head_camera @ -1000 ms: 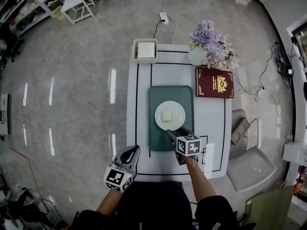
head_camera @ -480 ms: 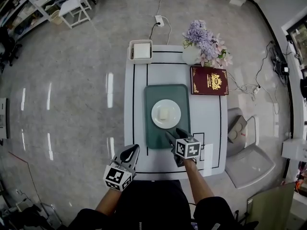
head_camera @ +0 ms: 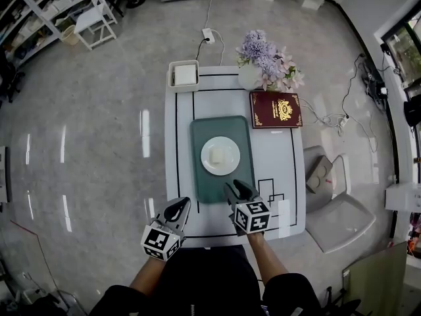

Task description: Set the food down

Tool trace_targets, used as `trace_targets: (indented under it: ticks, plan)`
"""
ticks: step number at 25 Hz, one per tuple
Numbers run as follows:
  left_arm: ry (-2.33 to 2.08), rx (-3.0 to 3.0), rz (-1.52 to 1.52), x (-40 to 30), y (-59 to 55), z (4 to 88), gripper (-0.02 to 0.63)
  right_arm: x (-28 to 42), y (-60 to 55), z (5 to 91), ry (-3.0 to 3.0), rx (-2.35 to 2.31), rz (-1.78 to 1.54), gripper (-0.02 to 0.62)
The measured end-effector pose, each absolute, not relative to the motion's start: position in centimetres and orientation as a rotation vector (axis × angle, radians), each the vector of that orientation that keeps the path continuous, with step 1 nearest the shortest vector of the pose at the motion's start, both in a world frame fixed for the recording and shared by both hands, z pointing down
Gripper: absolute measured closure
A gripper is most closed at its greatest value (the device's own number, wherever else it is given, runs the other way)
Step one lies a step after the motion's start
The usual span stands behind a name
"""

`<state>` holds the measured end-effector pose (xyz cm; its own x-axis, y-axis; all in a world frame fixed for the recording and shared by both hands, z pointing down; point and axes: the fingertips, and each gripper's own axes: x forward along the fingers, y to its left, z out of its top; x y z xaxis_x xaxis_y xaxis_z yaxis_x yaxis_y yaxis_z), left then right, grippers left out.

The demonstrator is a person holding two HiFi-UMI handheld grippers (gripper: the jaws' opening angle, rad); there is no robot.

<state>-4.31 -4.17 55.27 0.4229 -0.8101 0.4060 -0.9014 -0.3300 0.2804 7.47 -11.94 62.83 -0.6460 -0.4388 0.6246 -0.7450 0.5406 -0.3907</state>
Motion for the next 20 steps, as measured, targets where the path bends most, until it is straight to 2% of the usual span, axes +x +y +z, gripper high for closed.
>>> trace_targets:
  ticks: [4, 7, 20]
  plan:
    - [-1.445, 2.256, 0.256, -3.9, -4.3, 54.3, 0.6, 8.0, -11.4, 59.3, -2.396, 1.039, 0.769, 0.543]
    - [-1.443, 2.284, 0.256, -3.7, -4.2, 53.6, 0.6, 8.2, -10.8, 56.4, -2.448, 1.089, 0.688, 0.571]
    - [-1.421, 2.347, 0.271, -2.6, -4.1, 52.1, 0.6, 8.7, -7.0, 49.8, -2.554, 1.15, 0.559, 0.581]
